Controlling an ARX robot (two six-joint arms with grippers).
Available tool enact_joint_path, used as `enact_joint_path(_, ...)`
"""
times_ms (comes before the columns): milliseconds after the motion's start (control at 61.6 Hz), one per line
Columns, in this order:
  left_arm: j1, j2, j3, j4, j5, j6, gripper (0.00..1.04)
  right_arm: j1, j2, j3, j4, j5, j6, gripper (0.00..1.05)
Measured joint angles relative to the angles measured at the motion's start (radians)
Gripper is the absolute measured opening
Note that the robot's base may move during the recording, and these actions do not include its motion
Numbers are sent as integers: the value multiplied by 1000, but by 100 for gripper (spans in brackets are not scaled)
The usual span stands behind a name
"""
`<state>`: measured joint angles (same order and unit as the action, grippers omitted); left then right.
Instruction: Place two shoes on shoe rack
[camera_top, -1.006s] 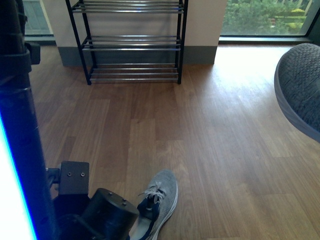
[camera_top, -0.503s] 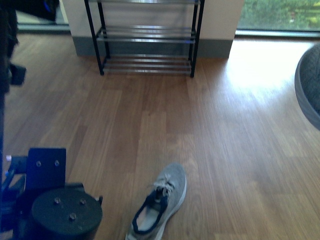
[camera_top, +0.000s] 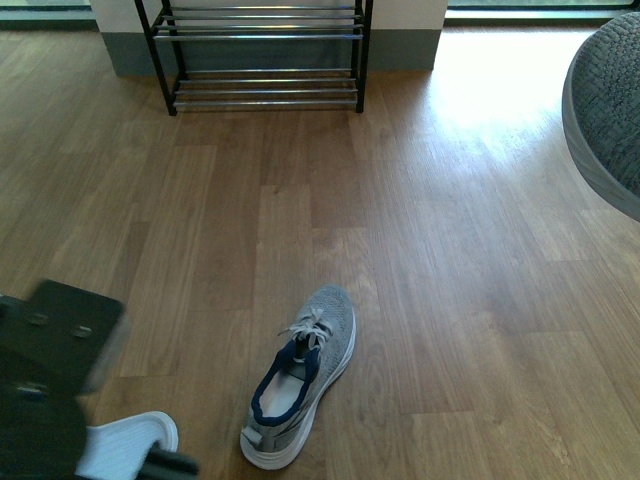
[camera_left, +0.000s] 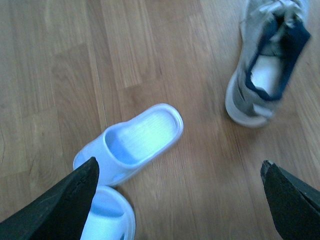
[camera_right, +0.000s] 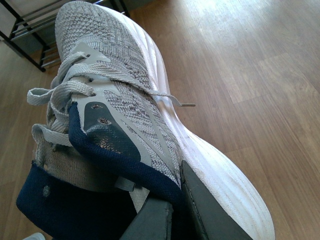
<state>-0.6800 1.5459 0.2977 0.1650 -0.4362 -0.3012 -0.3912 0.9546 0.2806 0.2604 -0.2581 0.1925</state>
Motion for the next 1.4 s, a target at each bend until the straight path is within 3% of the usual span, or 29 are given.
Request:
enact_joint_path(81, 8, -228, -6, -307, -11, -5, 95, 0, 0, 0, 0, 3, 0, 1)
enact_joint_path(292, 6, -227, -1, -443, -25, -28, 95, 0, 0, 0, 0, -5, 0, 1)
enact_joint_path(1395, 6, -227, 2, -439, -11, -67, 95, 0, 0, 0, 0, 2, 0, 1)
